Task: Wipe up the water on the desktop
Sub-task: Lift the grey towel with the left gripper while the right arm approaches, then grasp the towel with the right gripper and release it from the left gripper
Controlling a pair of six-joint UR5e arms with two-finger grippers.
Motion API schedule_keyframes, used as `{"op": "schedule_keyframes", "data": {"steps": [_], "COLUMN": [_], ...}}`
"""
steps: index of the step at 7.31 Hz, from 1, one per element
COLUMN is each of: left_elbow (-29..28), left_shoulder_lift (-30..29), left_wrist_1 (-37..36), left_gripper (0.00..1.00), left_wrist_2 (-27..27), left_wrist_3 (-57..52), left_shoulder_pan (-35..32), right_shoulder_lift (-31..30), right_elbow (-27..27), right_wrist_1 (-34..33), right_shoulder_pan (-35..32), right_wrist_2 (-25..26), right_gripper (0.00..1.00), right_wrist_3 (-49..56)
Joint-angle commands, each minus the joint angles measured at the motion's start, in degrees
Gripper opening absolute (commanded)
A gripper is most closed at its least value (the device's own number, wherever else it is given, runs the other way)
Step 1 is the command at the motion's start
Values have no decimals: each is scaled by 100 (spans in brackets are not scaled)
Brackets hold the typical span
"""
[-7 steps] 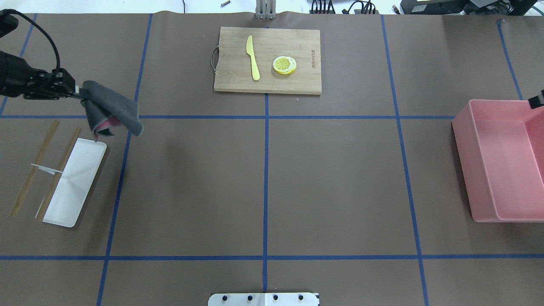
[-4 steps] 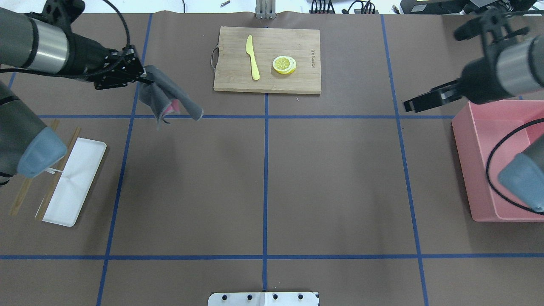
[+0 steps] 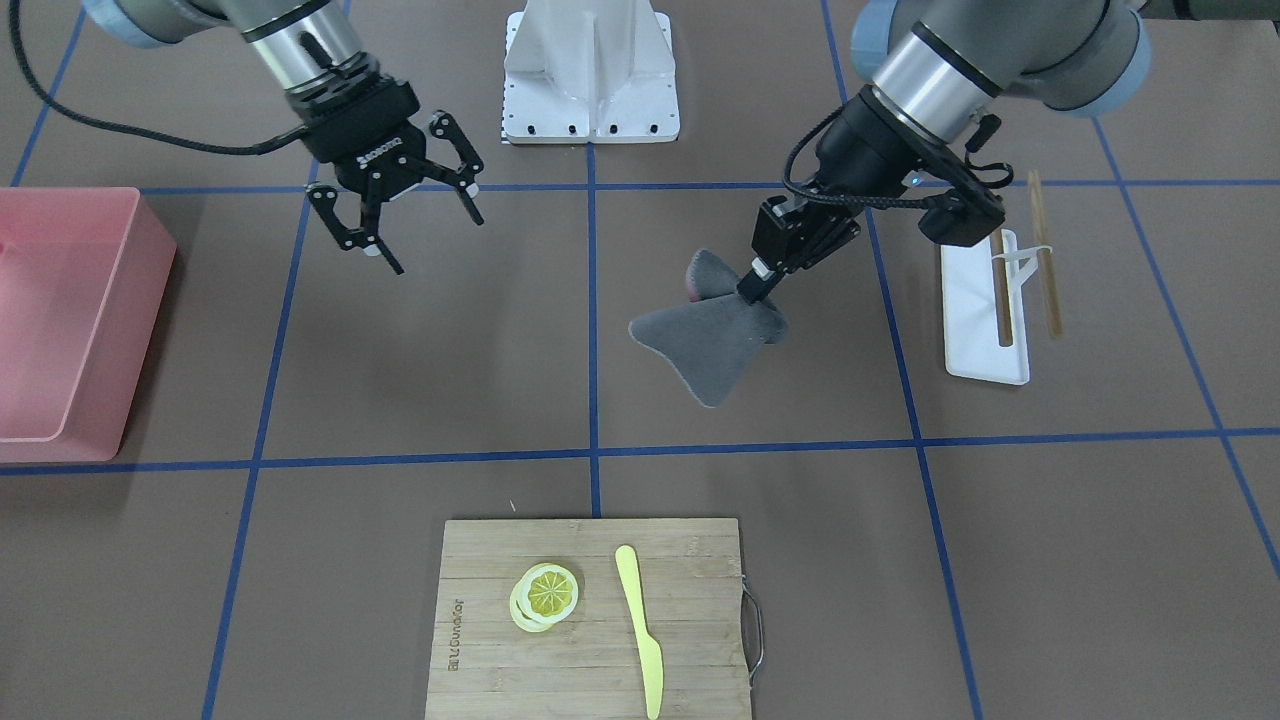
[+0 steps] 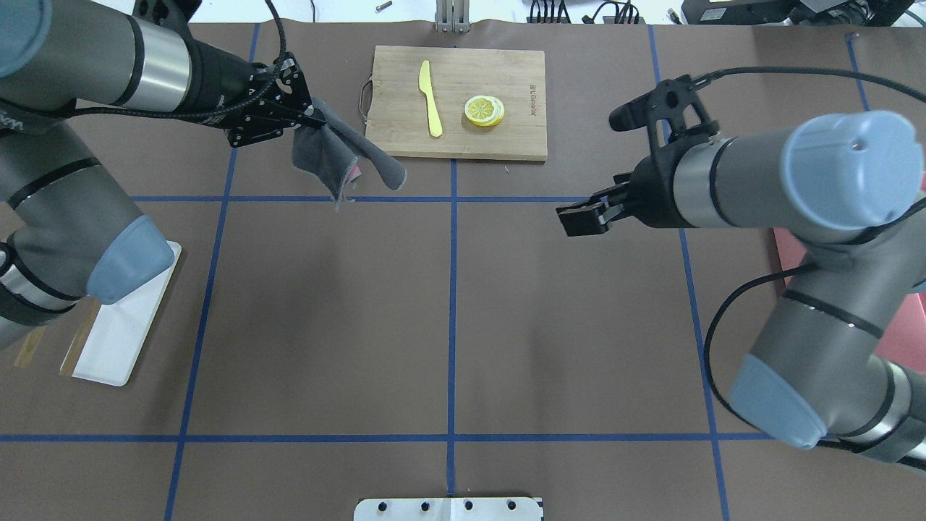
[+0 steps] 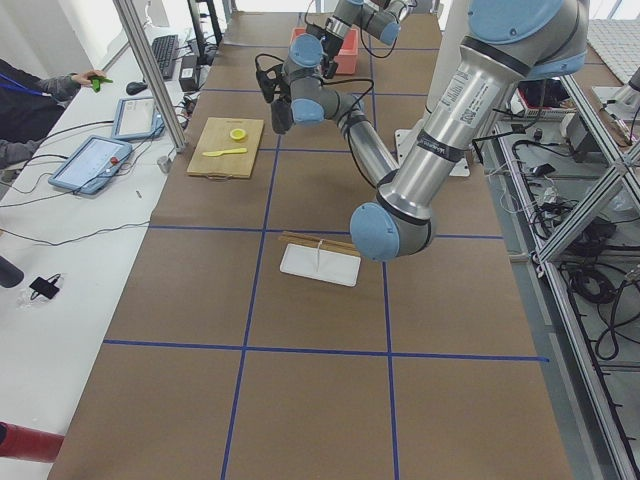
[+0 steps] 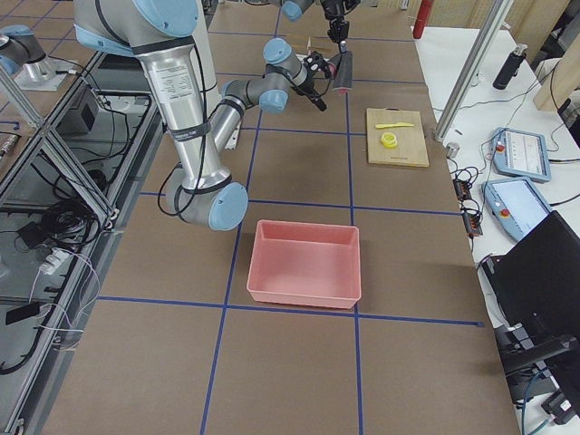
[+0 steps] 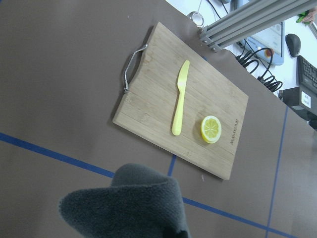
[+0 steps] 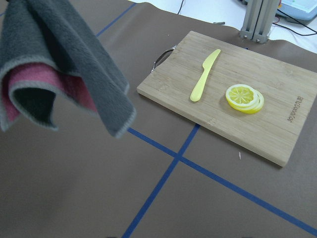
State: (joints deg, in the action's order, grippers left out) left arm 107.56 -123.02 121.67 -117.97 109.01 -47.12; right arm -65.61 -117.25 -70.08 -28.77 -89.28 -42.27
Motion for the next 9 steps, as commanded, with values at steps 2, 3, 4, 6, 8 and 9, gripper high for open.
{"op": "schedule_keyframes", "data": {"steps": [2,3,4,6,8,9], "left_elbow": [248,266,266,257,266,266], "left_shoulder_lift": [-257,-293,-284,-267,-249,-145], "left_wrist_1": [6,6,6,6,6,6], "left_gripper": [0,0,0,0,0,56], "left_wrist_2": [28,28,28,20,11,-33], "left_wrist_3": [699,744,735,718,665,473], "left_shoulder_pan": [439,536,572,607,598,564], "right_shoulder_lift": [321,321,321,321,312,286], "right_elbow": [176,176,176,150,124,106], "right_wrist_1": [-6,-6,20,55,56,56], "right_shoulder_pan": [311,320,320,311,285,258], "right_wrist_2": [447,447,447,499,517,517], "right_gripper": [67,56,27,0,0,0], "right_wrist_3": [-36,-36,-36,-106,-273,-265]}}
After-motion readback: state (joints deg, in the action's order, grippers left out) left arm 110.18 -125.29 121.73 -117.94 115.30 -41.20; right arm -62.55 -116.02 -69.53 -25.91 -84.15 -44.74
